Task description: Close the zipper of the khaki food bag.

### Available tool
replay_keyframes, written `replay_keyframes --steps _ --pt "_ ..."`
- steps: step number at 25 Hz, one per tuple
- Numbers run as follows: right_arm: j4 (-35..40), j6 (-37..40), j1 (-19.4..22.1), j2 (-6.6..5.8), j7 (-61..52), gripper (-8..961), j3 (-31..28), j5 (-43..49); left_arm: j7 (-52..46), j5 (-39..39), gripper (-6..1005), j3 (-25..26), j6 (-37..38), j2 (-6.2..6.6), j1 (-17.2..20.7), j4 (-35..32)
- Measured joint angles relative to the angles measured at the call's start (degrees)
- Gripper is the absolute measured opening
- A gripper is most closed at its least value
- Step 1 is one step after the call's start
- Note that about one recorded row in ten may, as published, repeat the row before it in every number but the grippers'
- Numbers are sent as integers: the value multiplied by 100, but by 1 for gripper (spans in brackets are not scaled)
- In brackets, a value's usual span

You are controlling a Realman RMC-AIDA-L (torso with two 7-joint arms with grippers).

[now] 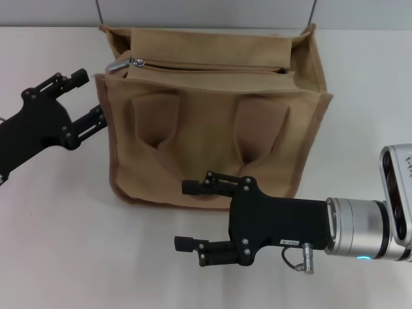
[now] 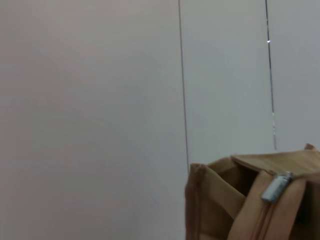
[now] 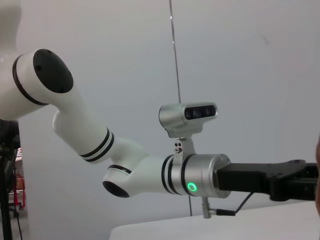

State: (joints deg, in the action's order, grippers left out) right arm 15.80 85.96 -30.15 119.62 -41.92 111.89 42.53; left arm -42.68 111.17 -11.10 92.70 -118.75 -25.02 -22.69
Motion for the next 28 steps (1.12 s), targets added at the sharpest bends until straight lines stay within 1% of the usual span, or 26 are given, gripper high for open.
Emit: replay_keyframes --steps 7,12,13,15,17,28 --pt "25 17 47 8 1 808 -9 -1 344 -605 570 28 -126 -6 -118 471" --pt "-15 17 58 9 0 808 -10 -3 331 -1026 560 21 33 -8 -10 641" --pt "-15 17 58 9 0 808 -10 -3 331 -1026 558 21 33 -8 -10 641" --pt "-20 17 61 9 0 808 -8 -3 290 -1040 554 4 339 0 93 650" --pt "-7 15 62 9 1 808 5 -3 287 -1028 550 0 489 -1 148 702" --pt "19 -13 48 11 0 808 12 -3 289 -1023 528 -24 407 -6 122 817"
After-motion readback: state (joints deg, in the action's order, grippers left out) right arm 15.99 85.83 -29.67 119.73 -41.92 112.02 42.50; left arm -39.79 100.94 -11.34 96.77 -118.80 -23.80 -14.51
